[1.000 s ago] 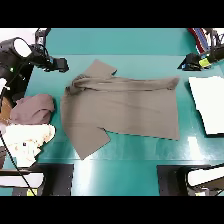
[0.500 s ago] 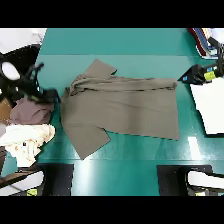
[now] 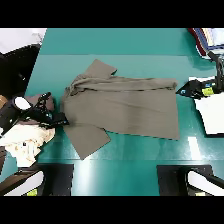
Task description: Fold the shirts.
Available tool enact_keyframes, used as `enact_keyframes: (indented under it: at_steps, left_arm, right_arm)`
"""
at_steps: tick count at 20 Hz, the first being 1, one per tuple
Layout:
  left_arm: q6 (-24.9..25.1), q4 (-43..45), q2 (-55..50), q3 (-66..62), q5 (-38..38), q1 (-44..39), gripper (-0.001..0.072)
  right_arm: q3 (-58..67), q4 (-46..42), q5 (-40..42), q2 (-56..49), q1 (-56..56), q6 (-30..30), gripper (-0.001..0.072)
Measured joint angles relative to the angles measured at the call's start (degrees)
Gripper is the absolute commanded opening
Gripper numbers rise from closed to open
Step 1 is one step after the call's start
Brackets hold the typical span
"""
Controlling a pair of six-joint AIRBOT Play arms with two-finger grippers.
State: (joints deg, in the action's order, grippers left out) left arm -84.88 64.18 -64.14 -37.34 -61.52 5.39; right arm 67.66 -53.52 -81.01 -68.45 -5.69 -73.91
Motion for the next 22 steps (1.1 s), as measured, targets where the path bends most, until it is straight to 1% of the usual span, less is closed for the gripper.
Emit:
enact_keyframes:
  at_steps: [1,2,3,7,8,9,10,11,12,13,14,17,20,21,22]
  left_arm:
    - [0.3,-1.4,0.0,0.6,1.1,0.0,0.0395]
    - [0.6,-1.9,0.0,1.1,2.1,0.0,0.0142]
    - [0.7,-1.9,-0.1,1.5,3.1,0.0,0.0026]
    - [1.7,-2.8,0.4,-0.4,2.9,-0.1,0.0025]
    - [2.0,-2.8,1.0,-1.2,2.2,-0.1,0.0026]
    - [2.2,-2.7,1.9,-2.1,1.4,-0.1,0.0026]
    - [2.3,-2.7,2.8,-2.8,1.2,-0.1,0.0026]
    - [2.5,-2.7,3.8,-3.4,0.9,-0.1,0.0026]
    - [2.6,-2.7,4.4,-3.9,0.4,-0.1,0.0026]
    - [2.7,-2.7,5.0,-4.3,0.0,-0.1,0.0026]
    - [2.7,-2.7,5.3,-4.6,0.0,-0.1,0.0026]
    - [2.9,-2.8,5.9,-5.1,-0.3,-0.1,0.0026]
    - [3.3,-2.8,6.1,-5.3,-0.6,-0.1,0.0027]
    - [3.5,-2.8,6.2,-5.4,-0.6,-0.1,0.0027]
    - [3.6,-2.8,6.2,-5.4,-0.6,-0.1,0.0027]
  right_arm:
    - [-0.3,0.0,0.2,0.5,0.0,0.0,0.0363]
    - [-0.5,0.0,0.2,1.1,0.0,0.1,0.0363]
    - [-0.6,0.0,0.2,1.6,-0.1,0.1,0.0363]
    - [-4.3,-1.0,-1.5,4.5,-3.8,0.1,0.0363]
    - [-6.7,-2.1,-1.9,5.6,-5.7,0.1,0.038]
    - [-10.0,-3.8,-2.4,7.0,-8.1,0.1,0.0494]
    - [-13.4,-5.7,-2.7,8.4,-10.7,0.0,0.0524]
    - [-17.4,-7.6,-2.8,9.7,-13.9,-0.1,0.0521]
    - [-21.4,-8.9,-2.9,10.8,-17.3,-0.2,0.0497]
    - [-25.0,-9.6,-2.9,11.5,-20.3,-0.2,0.0449]
    - [-28.6,-9.9,-2.9,11.9,-23.2,0.2,0.0438]
    - [-36.3,-8.2,-1.4,11.1,-26.8,1.4,0.0437]
    - [-39.8,-6.5,0.9,7.8,-23.6,2.0,0.0425]
    - [-40.3,-5.1,1.3,6.5,-21.6,2.1,0.0395]
    - [-40.8,-3.6,2.1,5.3,-19.4,2.1,0.0313]
